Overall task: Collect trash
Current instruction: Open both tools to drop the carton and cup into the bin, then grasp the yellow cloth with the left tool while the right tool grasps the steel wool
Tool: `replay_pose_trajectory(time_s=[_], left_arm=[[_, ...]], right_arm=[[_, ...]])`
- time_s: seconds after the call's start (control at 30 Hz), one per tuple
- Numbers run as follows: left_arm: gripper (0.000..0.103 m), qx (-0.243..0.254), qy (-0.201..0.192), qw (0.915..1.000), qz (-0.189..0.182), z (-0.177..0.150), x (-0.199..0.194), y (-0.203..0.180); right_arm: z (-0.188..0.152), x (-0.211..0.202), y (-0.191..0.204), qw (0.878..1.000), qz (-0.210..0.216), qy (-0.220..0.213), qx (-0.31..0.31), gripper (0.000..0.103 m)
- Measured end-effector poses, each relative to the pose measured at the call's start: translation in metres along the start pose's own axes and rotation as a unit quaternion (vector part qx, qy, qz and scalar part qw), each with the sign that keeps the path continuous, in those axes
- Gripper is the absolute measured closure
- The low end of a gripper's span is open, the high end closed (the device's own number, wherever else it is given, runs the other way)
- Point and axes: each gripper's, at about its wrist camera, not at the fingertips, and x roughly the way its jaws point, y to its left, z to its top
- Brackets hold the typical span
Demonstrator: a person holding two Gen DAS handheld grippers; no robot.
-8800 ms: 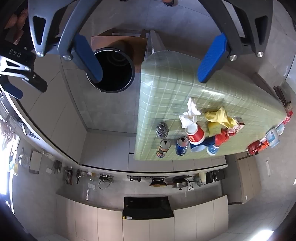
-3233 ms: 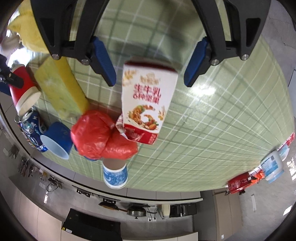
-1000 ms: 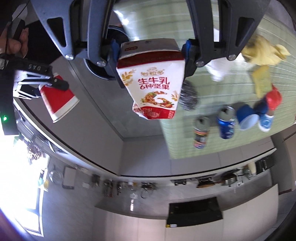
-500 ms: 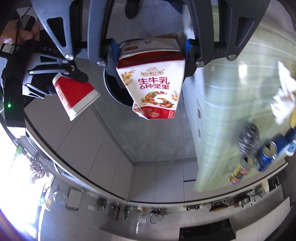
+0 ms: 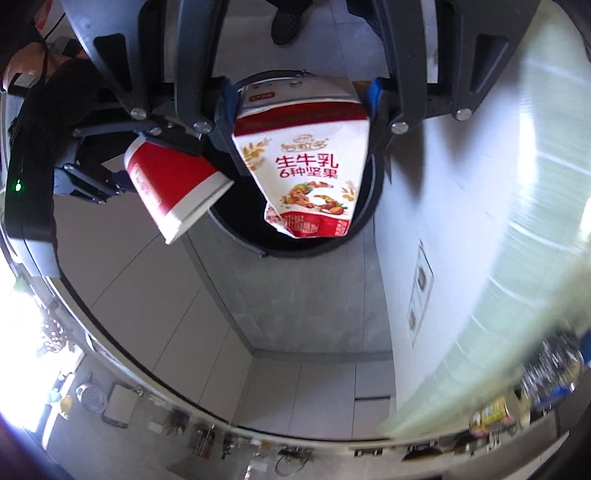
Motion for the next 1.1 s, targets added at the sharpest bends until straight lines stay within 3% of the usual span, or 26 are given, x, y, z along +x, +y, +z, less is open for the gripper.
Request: replay_pose_trajectory(time_s=[0.17, 0.2, 0.27, 0.33, 0.43, 0.77, 0.9, 1.1], left_arm=[[0.047, -0.034, 0.002, 0.9985, -0.042, -0.002, 0.018, 0.006], [0.043, -0.046, 0.0, 0.9981, -0.042, -0.002, 0.019, 0.009], [0.02, -0.08, 0.002, 0.996, -0.041, -0.001, 0.016, 0.016], [0.016, -0.092, -0.025, 0.995, -0.028, -0.002, 0.001, 0.02], [0.016, -0.07, -0.037, 0.9968, -0.008, -0.005, -0.014, 0.013], [0.014, -0.057, -0.041, 0.9968, -0.038, 0.001, -0.036, -0.017], [0.014, -0.046, -0.06, 0.9971, -0.014, 0.008, -0.055, -0.025], [0.014, -0.052, -0.082, 0.9952, 0.001, 0.021, -0.075, -0.009]], right_arm=[[0.004, 0.033, 0.001, 0.999, 0.021, 0.016, -0.036, 0.04], [0.006, 0.04, 0.002, 0.998, 0.034, 0.019, -0.043, 0.034], [0.009, 0.06, -0.005, 0.996, 0.06, 0.046, -0.04, 0.0], [0.008, 0.069, -0.009, 0.996, 0.06, 0.057, -0.04, 0.0], [0.007, 0.055, -0.015, 0.997, 0.057, 0.031, -0.035, 0.0], [-0.006, 0.002, -0.032, 1.0, 0.007, 0.01, -0.009, 0.0], [-0.013, -0.013, -0.05, 0.999, -0.015, 0.013, 0.026, 0.0], [-0.023, -0.047, -0.06, 0.998, -0.016, -0.011, 0.066, 0.0]])
